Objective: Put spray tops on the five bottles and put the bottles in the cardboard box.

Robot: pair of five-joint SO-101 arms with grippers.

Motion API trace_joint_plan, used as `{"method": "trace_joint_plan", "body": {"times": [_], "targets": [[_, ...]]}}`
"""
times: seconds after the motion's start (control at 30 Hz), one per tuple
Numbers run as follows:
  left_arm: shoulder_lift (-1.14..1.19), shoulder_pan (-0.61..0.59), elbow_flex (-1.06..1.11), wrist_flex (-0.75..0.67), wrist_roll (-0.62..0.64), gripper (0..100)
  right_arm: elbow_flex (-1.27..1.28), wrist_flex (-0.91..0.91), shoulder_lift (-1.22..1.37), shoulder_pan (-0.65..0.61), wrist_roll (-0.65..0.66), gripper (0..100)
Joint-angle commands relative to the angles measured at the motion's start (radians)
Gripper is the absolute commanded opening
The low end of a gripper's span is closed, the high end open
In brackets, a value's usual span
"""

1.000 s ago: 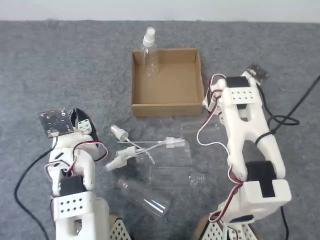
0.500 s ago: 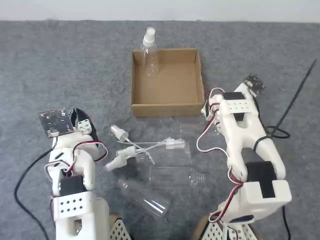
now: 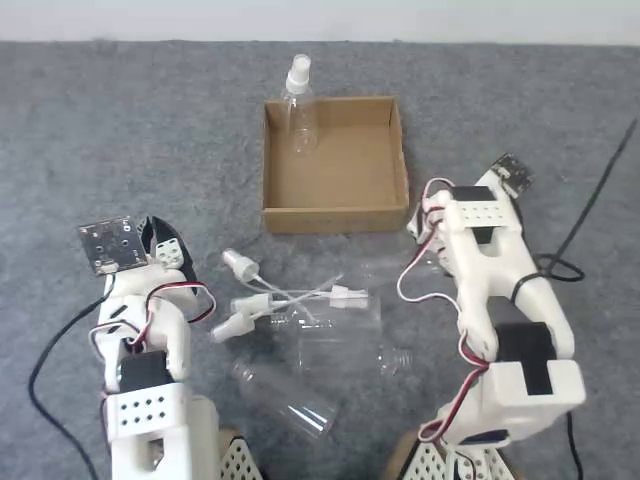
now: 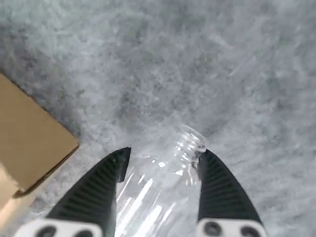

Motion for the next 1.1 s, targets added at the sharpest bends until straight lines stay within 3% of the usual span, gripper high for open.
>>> {"method": "trace_joint_plan", "body": {"times": [0.0,0.5,1.07], "targets": [[-0.021,-0.005,-0.013,-0.034,-0.011,2,-0.011,0.015,-0.021,0.039,0.074,9.1],[-0.021,-0.005,-0.012,-0.034,-0.011,2,-0.006,0.042,-0.219,0.214,0.295,8.7],[-0.021,-0.005,-0.012,-0.034,-0.011,2,-0.06,0.042,-0.219,0.177,0.98,8.6]]}}
